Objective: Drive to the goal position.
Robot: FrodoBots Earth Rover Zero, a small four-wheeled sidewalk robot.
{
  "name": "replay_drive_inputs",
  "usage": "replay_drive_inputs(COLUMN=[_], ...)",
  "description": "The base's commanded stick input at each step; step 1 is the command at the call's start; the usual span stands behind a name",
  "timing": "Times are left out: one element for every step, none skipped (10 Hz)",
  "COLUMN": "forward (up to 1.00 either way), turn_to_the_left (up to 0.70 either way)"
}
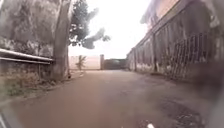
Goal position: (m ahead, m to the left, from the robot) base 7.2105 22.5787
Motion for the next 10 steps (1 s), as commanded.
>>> replay_drive_inputs(forward=[0.45, 0.45, 0.45, 0.45, 0.45, 0.45, 0.45, 0.45, 0.45, 0.45], turn_to_the_left=[0.00, 0.00, 0.00, 0.00, -0.27, -0.23, -0.04, 0.00, -0.02, -0.11])
